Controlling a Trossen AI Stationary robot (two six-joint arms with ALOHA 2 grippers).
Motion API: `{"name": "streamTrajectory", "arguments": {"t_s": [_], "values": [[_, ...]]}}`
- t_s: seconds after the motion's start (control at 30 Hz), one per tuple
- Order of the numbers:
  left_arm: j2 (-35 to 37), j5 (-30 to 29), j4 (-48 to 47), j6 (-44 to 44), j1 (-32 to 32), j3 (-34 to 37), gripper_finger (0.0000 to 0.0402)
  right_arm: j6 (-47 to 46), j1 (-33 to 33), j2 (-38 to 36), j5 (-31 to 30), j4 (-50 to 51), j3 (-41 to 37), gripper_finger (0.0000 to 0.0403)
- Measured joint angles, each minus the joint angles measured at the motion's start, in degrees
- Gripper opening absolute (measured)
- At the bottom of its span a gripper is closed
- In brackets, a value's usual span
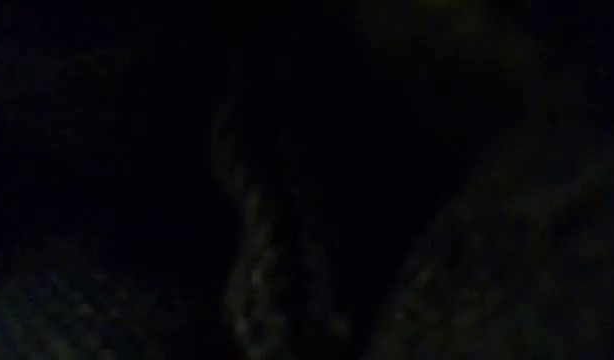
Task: Sort clothes
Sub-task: Put the blue pants into the brown laundry organizer
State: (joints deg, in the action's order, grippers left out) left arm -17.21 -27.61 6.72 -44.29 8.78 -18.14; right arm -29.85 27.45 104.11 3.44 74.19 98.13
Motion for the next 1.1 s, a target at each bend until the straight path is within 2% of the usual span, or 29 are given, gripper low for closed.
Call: {"name": "streamTrajectory", "arguments": {"t_s": [0.13,0.4,0.47,0.57,0.73,0.8,0.97,1.1], "values": [[0.0,0.0,0.0,0.0,0.0,0.0,0.0000,-3.0,0.9,-3.5,-0.4,0.1,0.0,0.0108],[0.0,0.0,0.0,-0.1,0.0,0.0,0.0000,-5.3,4.2,-10.9,-1.9,0.2,0.0,0.0229],[0.0,0.0,0.0,-0.1,0.0,0.0,0.0000,-5.3,4.6,-13.2,-2.0,0.2,0.0,0.0246],[0.0,0.0,0.0,-0.1,0.0,0.0,0.0000,-6.8,3.6,-17.0,-4.8,0.1,0.0,0.0253],[0.0,0.0,0.0,0.1,0.0,0.0,0.0000,-7.8,-1.0,-22.5,-16.0,-2.3,0.0,0.0246],[0.0,0.0,0.0,0.0,0.0,0.0,0.0000,-7.8,-4.4,-23.9,-18.4,-3.9,0.1,0.0242],[0.0,0.0,0.0,0.1,0.0,0.0,0.0000,-10.9,-15.1,-24.1,-18.9,-4.9,0.1,0.0239],[0.0,0.0,0.0,0.1,0.0,0.0,0.0000,-10.3,-22.2,-21.1,-14.3,-6.9,0.1,0.0239]]}}
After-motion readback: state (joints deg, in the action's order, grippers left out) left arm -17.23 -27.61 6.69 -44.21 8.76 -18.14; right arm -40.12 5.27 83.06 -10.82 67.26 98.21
